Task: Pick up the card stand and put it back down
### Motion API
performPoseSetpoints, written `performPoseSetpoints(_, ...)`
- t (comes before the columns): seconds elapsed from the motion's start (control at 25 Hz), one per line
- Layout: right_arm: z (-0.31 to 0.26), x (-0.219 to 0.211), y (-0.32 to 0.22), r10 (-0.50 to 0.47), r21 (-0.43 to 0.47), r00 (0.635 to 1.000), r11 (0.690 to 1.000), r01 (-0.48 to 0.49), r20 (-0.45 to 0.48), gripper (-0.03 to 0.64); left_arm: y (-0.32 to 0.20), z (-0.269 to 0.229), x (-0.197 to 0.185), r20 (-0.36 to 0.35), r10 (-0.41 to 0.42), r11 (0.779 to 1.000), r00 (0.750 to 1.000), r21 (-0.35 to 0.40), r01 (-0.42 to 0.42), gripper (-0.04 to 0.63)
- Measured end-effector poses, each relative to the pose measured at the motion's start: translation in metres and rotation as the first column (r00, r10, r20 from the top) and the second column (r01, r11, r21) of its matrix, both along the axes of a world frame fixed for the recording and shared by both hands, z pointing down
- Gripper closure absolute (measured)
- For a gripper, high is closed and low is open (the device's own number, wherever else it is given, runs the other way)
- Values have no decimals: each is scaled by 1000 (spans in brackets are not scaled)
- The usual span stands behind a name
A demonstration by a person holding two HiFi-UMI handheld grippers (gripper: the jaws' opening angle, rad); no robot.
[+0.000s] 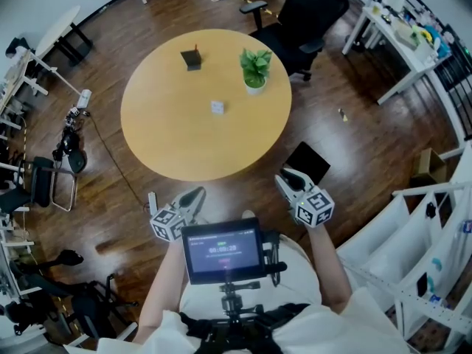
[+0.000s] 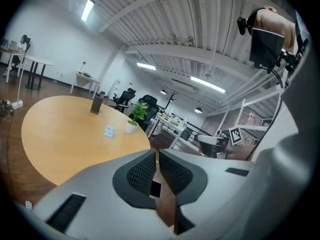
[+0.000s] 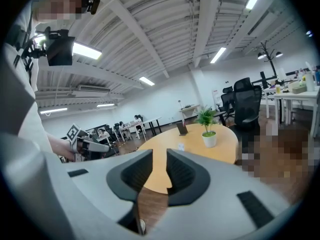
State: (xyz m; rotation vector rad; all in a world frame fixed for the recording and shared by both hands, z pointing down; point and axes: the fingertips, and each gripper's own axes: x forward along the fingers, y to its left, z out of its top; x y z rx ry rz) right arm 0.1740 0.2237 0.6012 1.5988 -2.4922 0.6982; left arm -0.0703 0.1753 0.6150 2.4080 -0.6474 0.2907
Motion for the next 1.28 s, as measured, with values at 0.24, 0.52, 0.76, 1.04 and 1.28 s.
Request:
performPoseSetpoints(0.24,10,14,8,141,-11,986,990,-142,-84,518,4,8,13,28,38,999,999,24,-39,586)
performPoseSetpoints(0.52,29,11,26,230,-24,965,972,-234,-123,519,5,18,15,68,-25,998,997,58,21,592)
performPoseSetpoints(0.76,29,-6,30,210,0,960,977,-214,-186,520,14,78,-13,157,-93,995,983,-32,99,595)
performPoseSetpoints(1.04,29,-15,30,184,31,962,983,-181,-201,518,-8,33,-20,133,-251,967,959,65,245,595)
performPoseSetpoints(1.28,24,-16,25,188,52,958,982,-181,-216,520,-5,38,-21,128,-250,968,960,32,248,595)
